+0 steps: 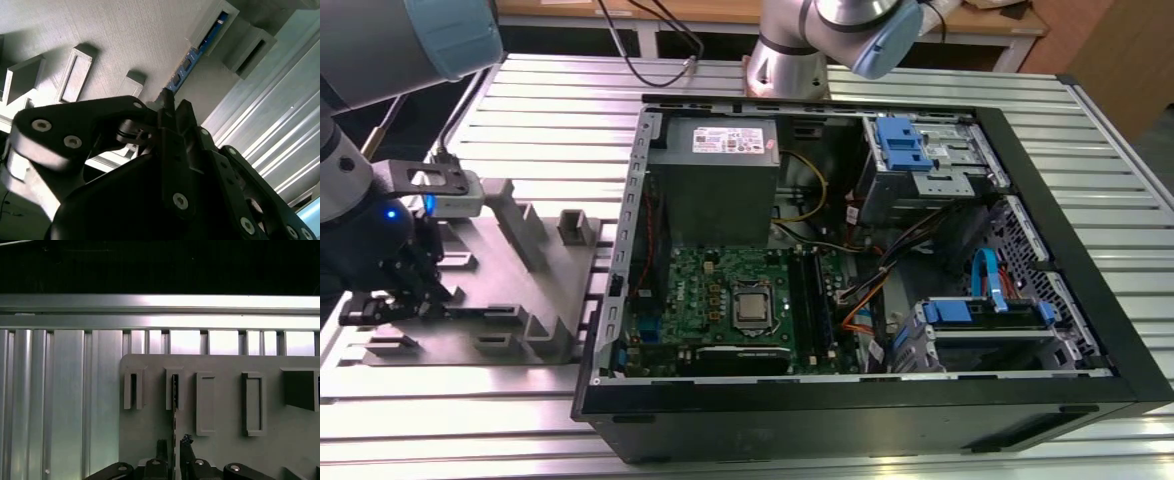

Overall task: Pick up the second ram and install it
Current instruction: 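Pick up the second ram and move it above second insertion slot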

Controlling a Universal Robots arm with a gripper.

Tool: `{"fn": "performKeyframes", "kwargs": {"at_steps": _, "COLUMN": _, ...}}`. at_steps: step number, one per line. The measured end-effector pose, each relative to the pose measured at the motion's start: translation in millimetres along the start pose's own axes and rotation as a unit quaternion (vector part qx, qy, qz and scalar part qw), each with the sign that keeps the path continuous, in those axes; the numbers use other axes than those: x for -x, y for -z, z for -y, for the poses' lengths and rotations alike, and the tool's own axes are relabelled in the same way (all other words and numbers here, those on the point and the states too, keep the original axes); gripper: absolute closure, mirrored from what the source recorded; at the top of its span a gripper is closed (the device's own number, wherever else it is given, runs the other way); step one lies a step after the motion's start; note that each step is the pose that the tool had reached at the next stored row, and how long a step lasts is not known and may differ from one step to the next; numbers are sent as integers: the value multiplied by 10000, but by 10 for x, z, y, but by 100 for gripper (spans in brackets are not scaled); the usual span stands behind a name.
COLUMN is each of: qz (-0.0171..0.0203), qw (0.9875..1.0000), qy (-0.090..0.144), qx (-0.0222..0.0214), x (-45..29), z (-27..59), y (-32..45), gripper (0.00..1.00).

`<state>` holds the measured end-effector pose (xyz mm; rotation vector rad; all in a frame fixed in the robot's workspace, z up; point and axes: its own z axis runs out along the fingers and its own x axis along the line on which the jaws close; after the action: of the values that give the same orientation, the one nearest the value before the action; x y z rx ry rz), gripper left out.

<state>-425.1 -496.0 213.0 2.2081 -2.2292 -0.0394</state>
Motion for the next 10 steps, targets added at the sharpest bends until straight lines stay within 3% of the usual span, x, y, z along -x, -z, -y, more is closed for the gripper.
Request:
{"fn": "performKeyframes", "kwargs": {"at_steps": 3, "qz": 1, "qw": 10000, "qy": 0, "qx": 0, "x": 0, "z": 0, "y": 0, "gripper": 67}}
{"fn": "performKeyframes", "kwargs": {"at_steps": 10, "qz": 0, "qw": 9999, "qy": 126, "qx": -9, "x": -1, "z": -7, "y": -38, "gripper": 67}}
